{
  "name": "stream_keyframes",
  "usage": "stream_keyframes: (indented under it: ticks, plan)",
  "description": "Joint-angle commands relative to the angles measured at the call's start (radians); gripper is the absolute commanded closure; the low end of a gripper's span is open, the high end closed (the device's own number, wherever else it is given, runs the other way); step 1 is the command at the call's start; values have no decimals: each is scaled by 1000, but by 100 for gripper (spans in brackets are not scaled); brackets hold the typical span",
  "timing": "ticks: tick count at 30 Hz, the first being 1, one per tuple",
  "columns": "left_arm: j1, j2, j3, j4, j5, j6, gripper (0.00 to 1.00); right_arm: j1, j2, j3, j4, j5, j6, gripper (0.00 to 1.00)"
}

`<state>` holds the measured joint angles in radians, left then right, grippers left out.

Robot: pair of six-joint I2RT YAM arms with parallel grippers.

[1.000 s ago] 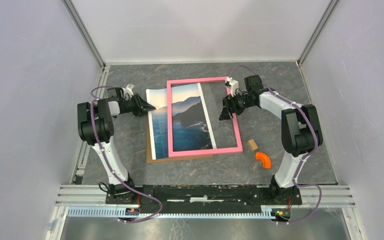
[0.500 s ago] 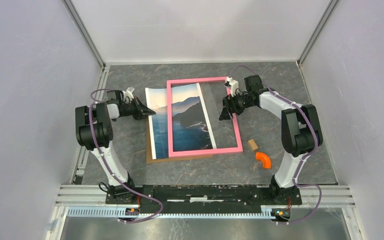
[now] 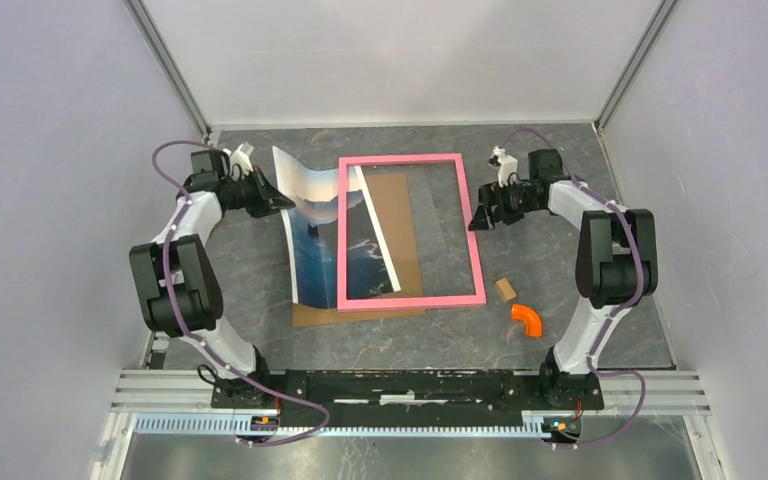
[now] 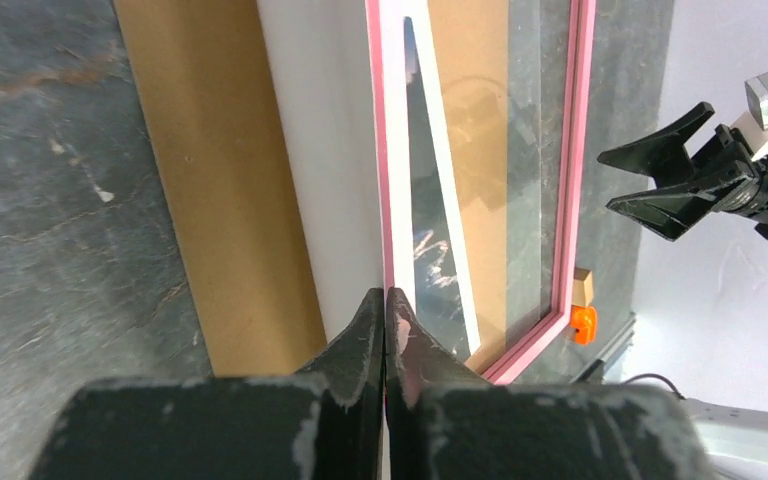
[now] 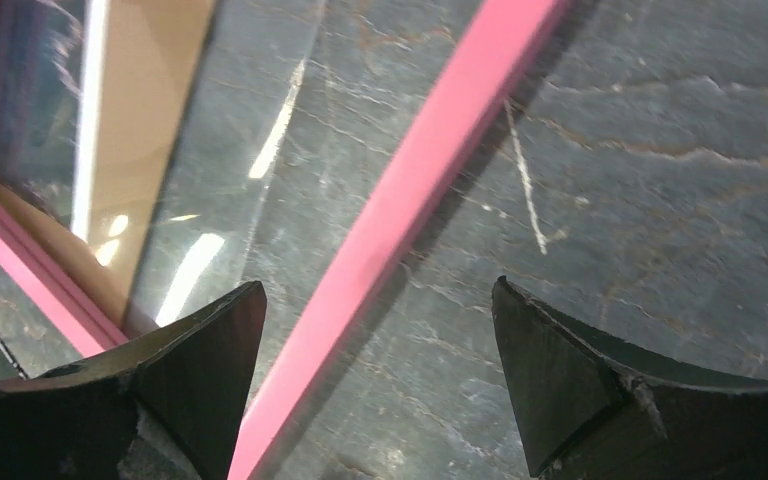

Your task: Take the photo out of the frame

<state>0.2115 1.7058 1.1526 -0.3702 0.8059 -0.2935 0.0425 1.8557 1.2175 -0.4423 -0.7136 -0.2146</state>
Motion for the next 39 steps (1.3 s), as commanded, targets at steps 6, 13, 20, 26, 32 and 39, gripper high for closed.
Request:
stream_keyframes:
  ticks: [6,13,20,26,32,39]
  plan:
    - [34,-183,214,-232,-143,137,98,1,121,32,14,19,4,10]
    - [71,-268,390,-304,-173,146,98,84,176,54,20,5,16,18]
    - [71,-290,510,-356,-149,140,98,194,202,48,32,-14,35,21]
    - [68,-286,564,-350,-53,56,98,276,207,19,63,-68,91,20]
    - [52,-295,579,-240,66,-53,98,285,197,-3,107,-139,142,16]
    - [-68,-272,573,-137,163,-218,98,230,151,32,96,-136,133,12]
